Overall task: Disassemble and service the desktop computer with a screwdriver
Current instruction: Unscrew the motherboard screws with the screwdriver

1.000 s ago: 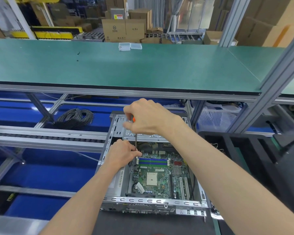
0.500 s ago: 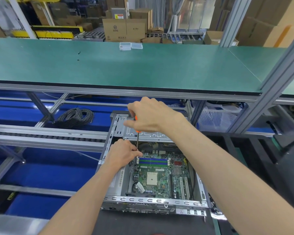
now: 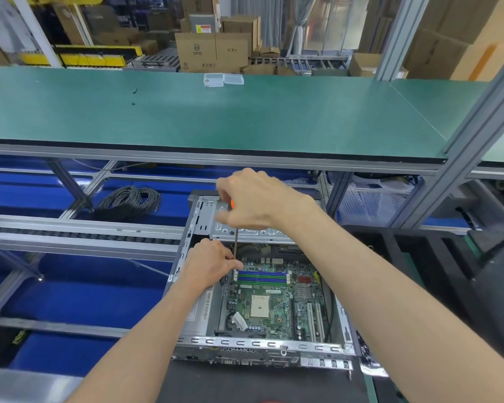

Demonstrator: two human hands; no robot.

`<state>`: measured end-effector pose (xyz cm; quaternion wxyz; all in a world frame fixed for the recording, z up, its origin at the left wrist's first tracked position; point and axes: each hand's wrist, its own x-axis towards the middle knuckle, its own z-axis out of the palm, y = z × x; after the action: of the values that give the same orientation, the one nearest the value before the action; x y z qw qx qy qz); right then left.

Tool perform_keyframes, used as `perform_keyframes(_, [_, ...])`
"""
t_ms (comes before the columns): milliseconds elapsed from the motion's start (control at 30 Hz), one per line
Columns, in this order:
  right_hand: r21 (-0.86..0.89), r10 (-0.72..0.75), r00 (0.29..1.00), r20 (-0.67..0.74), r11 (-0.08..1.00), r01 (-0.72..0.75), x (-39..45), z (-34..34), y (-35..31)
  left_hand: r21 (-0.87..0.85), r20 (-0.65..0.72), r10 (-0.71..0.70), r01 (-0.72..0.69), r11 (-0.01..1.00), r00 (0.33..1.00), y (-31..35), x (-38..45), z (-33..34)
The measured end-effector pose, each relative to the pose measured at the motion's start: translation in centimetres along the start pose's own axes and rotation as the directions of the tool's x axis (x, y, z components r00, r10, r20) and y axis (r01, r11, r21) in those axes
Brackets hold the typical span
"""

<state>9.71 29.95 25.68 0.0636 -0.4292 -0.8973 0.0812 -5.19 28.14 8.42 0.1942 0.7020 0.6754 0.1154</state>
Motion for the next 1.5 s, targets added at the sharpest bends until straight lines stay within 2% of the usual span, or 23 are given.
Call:
perform_keyframes(67, [-0.117,0.095,0.994,-0.053,0.988,-0.1,0.1,0.3,-0.2,0.01,0.006,0.0,0.0,1.0,1.0,0.0,0.0,0.0])
perform_keyframes(100, [-0.121,0.098,0.994,-0.057,0.987,-0.104,0.2,0.4,-0.3,0.016,0.008,0.002,-0.002,1.0,1.0,0.0,0.0,0.0])
perform_keyframes(300, [0.011,-0.056,0.998,0.036,0.998,0.055,0.5,0.6,0.1,0.029,0.019,-0.006,0.005,1.0,1.0,0.1,-0.2,-0.2])
perform_keyframes(433, [0.215,-0.132,0.991,0.019,0.969,0.124,-0.1,0.5,0.0,0.002,0.03,-0.024,0.024,1.0,0.999,0.2,-0.2,-0.2])
perform_keyframes(500, [0.153,-0.076,0.995,-0.061,0.985,0.084,-0.4,1.0,-0.2,-0.016,0.034,-0.029,0.03,0.999,0.999,0.2,-0.2,-0.2])
perform_keyframes(567, [-0.068,0.03,0.991,-0.13,0.997,-0.039,-0.3,1.5,-0.6,-0.029,0.039,-0.037,0.039,0.999,0.999,0.3,-0.2,-0.2])
perform_keyframes(600, [-0.119,0.052,0.987,-0.149,0.99,-0.07,-0.1,1.5,-0.8,-0.027,0.042,-0.039,0.04,0.999,0.998,0.3,-0.1,-0.2])
perform_keyframes(767, [0.022,-0.058,0.996,-0.064,0.998,0.059,0.5,1.5,-0.5,-0.022,0.049,-0.041,0.042,0.999,0.998,0.4,-0.2,-0.3])
perform_keyframes(900, [0.211,-0.106,0.994,0.006,0.972,0.102,0.0,0.6,-0.4,-0.008,0.06,-0.035,0.036,0.999,0.998,0.5,-0.2,-0.4])
perform_keyframes(967, [0.144,-0.064,0.996,-0.061,0.987,0.073,-0.1,0.8,-0.5,-0.01,0.063,-0.032,0.033,0.999,0.998,0.5,-0.2,-0.4])
perform_keyframes(1067, [-0.175,0.03,0.983,-0.179,0.983,-0.062,0.1,1.3,-1.0,-0.009,0.071,-0.043,0.043,0.999,0.997,0.6,-0.1,-0.5])
perform_keyframes(1100, [-0.198,0.045,0.981,-0.188,0.977,-0.083,0.2,1.4,-1.2,-0.013,0.07,-0.048,0.049,0.999,0.996,0.6,-0.1,-0.5])
perform_keyframes(1267, [0.037,-0.077,0.995,-0.059,0.996,0.079,0.6,1.4,-0.9,0.002,0.084,-0.055,0.055,0.999,0.995,0.5,0.0,-0.4])
perform_keyframes(1367, [0.189,-0.119,0.993,0.009,0.975,0.115,0.1,0.8,-0.6,-0.005,0.077,-0.048,0.048,0.999,0.996,0.3,0.0,-0.2])
perform_keyframes(1433, [0.146,-0.073,0.997,-0.041,0.986,0.078,0.1,0.8,-0.6,-0.003,0.091,-0.027,0.028,1.0,0.995,0.3,0.0,-0.3])
perform_keyframes(1500, [-0.015,0.019,0.994,-0.106,1.0,-0.021,0.2,1.1,-0.7,-0.013,0.093,-0.01,0.011,1.0,0.996,0.3,-0.1,-0.4])
